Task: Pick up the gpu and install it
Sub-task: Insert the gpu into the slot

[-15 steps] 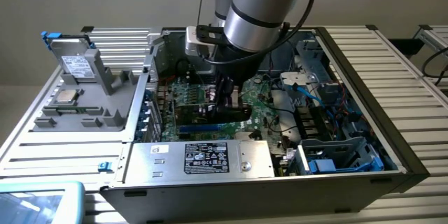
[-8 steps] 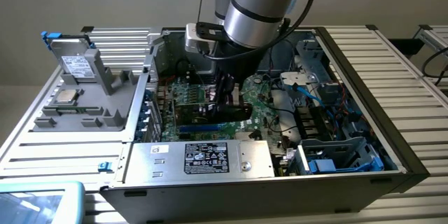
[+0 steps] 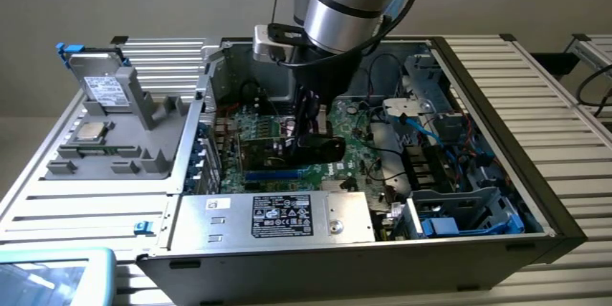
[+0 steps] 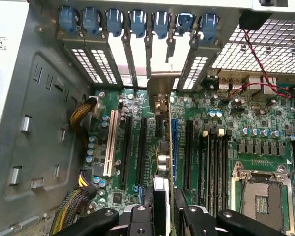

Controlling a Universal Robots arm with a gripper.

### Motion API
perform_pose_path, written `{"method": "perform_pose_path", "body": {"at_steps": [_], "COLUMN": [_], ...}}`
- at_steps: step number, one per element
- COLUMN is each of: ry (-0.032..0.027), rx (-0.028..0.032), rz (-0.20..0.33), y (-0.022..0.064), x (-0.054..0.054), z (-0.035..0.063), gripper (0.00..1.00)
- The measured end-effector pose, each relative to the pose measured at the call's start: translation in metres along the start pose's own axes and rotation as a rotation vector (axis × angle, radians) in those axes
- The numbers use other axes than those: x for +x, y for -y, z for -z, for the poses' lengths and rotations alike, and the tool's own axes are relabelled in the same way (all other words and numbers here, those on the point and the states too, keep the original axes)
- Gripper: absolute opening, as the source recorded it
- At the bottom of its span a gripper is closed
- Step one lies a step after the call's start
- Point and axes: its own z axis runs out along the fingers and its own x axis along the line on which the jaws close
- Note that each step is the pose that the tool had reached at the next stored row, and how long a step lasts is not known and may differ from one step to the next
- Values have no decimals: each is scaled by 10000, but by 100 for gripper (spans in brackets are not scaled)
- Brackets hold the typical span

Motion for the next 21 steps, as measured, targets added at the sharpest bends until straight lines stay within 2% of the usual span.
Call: {"method": "perform_pose_path", "body": {"at_steps": [2, 5, 8, 12, 18, 19, 21], "ry": [-177, -187, -224, -228, -231, -234, -256], "rx": [-10, -9, 96, 182, 201, 265, 463], "rz": [-41, -41, -40, -44, -46, -49, -63], "y": [1, 1, -6, -12, -31, -46, -78], "x": [-31, -31, -69, -93, -106, -114, -125], "z": [1, 1, 1, 0, -3, -7, -16], "gripper": [27, 27, 27, 27, 27, 27, 27]}}
